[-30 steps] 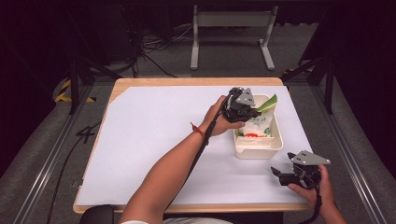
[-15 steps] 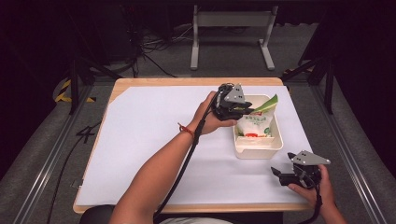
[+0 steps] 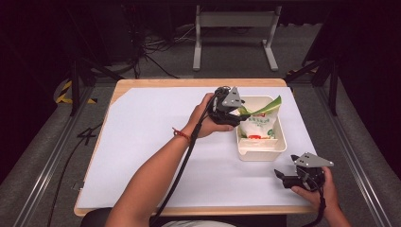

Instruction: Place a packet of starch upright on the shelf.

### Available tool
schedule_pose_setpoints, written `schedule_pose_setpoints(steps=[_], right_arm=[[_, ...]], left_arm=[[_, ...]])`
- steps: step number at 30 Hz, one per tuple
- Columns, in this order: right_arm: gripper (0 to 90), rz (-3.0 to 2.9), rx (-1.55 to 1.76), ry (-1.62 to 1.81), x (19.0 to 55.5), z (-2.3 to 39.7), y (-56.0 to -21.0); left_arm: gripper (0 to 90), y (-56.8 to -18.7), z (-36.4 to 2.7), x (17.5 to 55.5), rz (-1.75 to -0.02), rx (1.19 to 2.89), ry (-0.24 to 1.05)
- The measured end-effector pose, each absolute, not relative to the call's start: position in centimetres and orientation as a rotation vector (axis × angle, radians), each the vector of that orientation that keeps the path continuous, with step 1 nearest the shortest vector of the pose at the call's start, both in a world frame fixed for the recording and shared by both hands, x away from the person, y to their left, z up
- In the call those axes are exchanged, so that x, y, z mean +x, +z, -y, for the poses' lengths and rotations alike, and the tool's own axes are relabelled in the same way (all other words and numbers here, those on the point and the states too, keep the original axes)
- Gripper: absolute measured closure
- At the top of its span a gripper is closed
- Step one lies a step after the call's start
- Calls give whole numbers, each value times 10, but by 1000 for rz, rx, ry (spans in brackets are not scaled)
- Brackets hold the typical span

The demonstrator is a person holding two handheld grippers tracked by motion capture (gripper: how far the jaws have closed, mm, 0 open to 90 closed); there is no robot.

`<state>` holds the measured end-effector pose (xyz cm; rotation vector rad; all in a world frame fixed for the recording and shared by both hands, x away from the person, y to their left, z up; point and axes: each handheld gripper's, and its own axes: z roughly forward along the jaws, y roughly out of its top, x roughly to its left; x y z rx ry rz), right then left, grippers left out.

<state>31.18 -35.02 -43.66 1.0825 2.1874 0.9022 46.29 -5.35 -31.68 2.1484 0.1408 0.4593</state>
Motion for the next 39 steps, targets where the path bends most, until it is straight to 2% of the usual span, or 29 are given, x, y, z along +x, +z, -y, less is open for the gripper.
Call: schedule_pose_setpoints(steps=[5, 10, 14, 19, 29, 39], right_arm=[[160, -2190, 1083, 902, 312, 350, -437], [160, -2188, 1084, 908, 312, 351, -436], [160, -2183, 1087, 910, 311, 351, -436], [160, -2188, 1082, 906, 311, 350, -436], [160, -2192, 1082, 898, 312, 350, -438], [160, -2190, 1077, 894, 312, 349, -437]], left_arm=[[279, -328, 53, 468, -197, 2177, 463], [201, -336, 51, 472, -224, 2203, 464], [189, -344, 44, 472, -235, 2199, 494], [127, -356, 33, 472, -256, 2245, 493], [79, -374, 2, 466, -301, 2241, 479], [75, -384, -27, 455, -321, 2242, 494]])
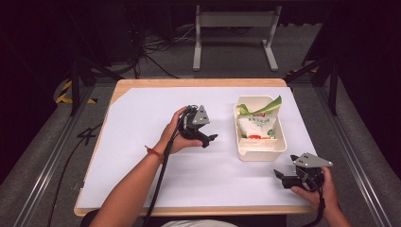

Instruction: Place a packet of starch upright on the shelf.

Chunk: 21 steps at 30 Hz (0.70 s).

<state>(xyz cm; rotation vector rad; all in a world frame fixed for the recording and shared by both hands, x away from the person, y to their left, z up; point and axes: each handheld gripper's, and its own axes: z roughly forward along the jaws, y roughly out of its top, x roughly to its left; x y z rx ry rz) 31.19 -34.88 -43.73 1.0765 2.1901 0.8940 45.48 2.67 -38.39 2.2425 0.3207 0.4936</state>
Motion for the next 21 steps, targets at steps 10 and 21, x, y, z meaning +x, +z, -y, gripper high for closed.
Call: schedule_pose_setpoints(steps=[10, 21], right_arm=[[160, -2190, 1073, 894, 312, 349, -437], [159, -2187, 1075, 895, 312, 349, -437]], left_arm=[[77, -394, -58, 441, -343, 2266, 530], [69, -409, -82, 421, -366, 2315, 574]])
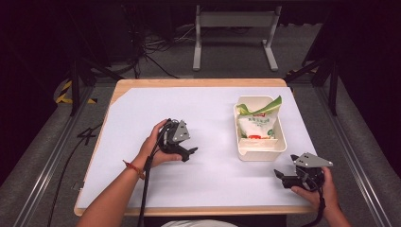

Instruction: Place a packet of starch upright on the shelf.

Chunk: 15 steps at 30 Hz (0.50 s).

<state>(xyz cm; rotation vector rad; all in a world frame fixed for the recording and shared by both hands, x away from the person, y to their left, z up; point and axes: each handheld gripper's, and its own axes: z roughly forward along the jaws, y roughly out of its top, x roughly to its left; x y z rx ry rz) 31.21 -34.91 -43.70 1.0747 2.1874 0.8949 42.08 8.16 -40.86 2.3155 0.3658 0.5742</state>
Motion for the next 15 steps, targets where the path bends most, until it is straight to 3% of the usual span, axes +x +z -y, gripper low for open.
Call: schedule_pose_setpoints(steps=[15], right_arm=[[159, -2189, 1066, 894, 312, 348, -437]], left_arm=[[71, -425, -120, 404, -451, 2316, 586]])
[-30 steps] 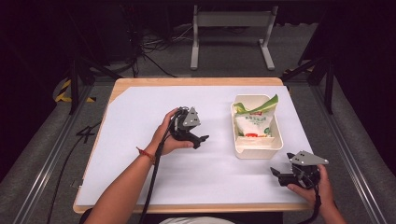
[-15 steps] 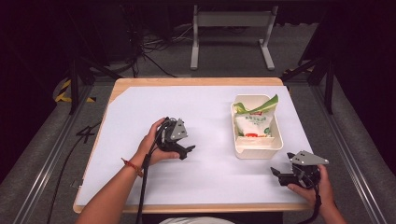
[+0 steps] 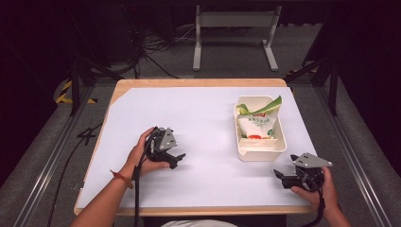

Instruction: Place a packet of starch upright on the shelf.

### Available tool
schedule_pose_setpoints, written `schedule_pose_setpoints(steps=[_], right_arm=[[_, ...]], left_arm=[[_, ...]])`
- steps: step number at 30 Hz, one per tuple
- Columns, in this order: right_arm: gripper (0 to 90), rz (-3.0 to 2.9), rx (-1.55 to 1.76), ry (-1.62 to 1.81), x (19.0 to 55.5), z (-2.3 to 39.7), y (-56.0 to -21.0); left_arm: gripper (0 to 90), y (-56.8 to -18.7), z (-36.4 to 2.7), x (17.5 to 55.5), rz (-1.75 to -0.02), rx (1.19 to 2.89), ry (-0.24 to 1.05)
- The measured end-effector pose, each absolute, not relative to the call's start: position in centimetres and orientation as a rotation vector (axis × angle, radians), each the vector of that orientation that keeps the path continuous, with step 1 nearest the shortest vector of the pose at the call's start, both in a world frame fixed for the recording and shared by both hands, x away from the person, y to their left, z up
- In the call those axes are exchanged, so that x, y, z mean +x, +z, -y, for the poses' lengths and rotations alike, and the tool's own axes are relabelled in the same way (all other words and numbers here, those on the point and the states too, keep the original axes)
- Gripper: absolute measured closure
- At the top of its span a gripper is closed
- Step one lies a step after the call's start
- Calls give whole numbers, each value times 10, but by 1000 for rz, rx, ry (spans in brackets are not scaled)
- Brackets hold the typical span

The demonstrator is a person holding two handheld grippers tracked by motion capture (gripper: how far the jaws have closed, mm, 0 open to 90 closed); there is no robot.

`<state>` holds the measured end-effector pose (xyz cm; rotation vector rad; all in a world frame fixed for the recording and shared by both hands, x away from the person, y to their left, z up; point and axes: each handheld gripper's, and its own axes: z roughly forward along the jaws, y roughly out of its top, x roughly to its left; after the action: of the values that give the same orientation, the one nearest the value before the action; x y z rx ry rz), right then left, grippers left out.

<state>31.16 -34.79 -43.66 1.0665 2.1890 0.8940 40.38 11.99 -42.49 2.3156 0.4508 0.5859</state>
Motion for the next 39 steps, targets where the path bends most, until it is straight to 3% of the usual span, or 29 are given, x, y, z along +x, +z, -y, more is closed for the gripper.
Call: schedule_pose_setpoints(steps=[22, 39], right_arm=[[148, -2158, 1053, 910, 311, 348, -434], [139, -2093, 1074, 957, 324, 349, -429]], left_arm=[[72, -438, -205, 369, -654, 2239, 641], [72, -444, -240, 333, -811, 2117, 631]])
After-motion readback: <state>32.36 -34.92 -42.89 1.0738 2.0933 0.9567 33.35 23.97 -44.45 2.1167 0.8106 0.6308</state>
